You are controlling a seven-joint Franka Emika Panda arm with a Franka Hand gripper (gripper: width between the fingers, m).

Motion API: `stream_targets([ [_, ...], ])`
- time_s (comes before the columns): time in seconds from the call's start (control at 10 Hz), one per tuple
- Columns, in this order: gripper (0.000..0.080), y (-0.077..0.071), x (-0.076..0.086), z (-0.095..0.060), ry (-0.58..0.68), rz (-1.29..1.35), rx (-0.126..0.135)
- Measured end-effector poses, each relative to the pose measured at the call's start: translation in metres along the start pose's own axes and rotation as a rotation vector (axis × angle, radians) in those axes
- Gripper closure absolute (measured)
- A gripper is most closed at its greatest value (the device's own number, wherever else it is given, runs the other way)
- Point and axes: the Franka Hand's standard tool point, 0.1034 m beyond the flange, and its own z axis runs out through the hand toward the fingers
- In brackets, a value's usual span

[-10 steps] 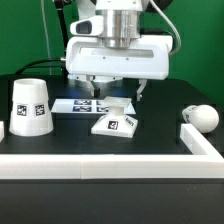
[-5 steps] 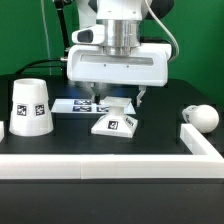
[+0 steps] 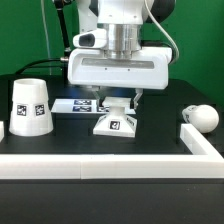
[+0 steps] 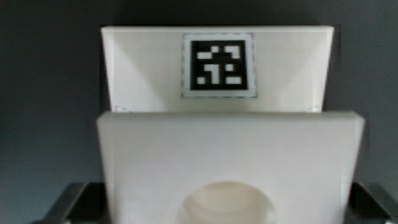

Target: Assemble lamp

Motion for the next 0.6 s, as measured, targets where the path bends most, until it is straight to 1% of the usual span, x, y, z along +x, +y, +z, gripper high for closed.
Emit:
stream_targets([
  [0.5,0.0266,0.0001,0.0000,0.0000,-0.001,-0.006,0.003],
  [0.6,0.0266,-0.0019,0.0017,0.0001,0.000,-0.020,0.003],
])
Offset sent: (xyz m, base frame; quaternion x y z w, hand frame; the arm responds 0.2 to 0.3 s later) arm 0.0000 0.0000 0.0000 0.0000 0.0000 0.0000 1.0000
